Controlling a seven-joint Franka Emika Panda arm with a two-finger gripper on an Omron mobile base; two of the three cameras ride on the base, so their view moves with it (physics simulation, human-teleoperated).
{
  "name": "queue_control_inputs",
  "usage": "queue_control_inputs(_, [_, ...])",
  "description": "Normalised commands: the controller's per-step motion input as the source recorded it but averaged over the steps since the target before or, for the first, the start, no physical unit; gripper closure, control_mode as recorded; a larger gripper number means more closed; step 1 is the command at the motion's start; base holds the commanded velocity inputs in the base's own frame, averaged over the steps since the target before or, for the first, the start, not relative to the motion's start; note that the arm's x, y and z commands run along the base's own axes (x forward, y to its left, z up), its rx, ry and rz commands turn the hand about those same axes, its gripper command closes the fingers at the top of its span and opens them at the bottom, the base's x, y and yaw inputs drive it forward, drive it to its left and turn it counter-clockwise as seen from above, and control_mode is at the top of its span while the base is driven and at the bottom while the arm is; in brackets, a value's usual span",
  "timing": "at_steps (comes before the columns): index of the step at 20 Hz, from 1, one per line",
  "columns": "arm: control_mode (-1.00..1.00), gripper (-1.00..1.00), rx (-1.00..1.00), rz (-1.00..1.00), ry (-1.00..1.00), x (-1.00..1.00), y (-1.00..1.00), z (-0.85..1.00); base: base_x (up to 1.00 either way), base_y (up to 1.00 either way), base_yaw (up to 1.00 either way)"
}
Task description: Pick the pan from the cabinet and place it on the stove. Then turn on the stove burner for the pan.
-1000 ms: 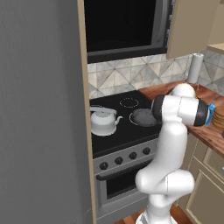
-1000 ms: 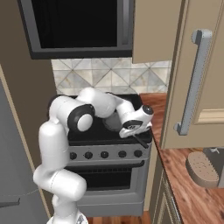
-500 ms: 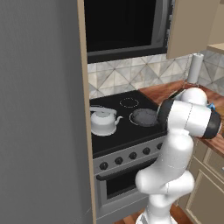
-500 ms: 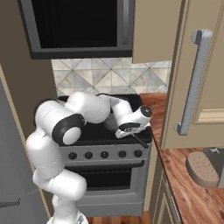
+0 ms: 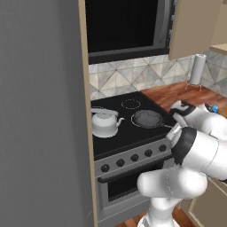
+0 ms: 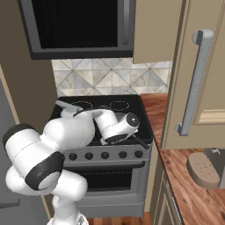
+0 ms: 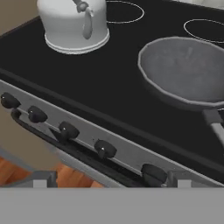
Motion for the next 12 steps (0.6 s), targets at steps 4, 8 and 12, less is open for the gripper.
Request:
queue_control_inputs(4, [-1.00,-1.00,0.00,0.00,-0.05,-0.66,0.60,0.01,0.00,0.00,0.00])
queue_control_inputs(8, [-1.00,-1.00,0.00,0.00,-0.08,-0.68,0.32,-0.01,0.00,0.00,0.00])
queue_control_inputs(12, [-1.00,-1.00,0.03,0.00,-0.10,-0.66,0.07,-0.09,0.00,0.00,0.00])
